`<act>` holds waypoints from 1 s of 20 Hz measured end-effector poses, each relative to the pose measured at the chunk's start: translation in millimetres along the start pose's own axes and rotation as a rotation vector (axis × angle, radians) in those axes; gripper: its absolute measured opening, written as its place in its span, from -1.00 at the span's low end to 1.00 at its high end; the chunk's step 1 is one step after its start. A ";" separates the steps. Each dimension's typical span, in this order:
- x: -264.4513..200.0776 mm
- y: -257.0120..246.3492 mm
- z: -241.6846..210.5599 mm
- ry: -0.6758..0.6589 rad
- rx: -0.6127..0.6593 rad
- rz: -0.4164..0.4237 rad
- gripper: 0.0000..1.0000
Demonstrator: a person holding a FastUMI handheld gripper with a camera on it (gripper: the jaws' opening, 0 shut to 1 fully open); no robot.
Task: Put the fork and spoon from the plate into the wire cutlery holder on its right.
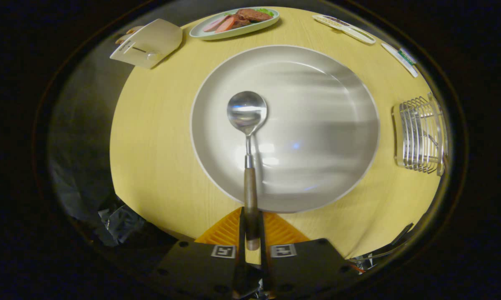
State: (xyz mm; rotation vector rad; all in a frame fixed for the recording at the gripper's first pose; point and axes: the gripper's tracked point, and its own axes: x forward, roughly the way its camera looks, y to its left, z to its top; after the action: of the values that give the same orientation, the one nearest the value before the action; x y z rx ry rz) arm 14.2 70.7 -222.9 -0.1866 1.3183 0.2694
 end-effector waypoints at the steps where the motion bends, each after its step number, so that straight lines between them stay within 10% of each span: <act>1: 3.1 0.8 0.7 -0.003 -0.004 0.009 -0.77; 20: -101.9 -53.1 -13.4 -0.148 0.052 0.022 -0.90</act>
State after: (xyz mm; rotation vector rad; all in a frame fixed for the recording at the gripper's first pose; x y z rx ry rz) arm -5.4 7.2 -128.2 -0.1064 1.1797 0.2627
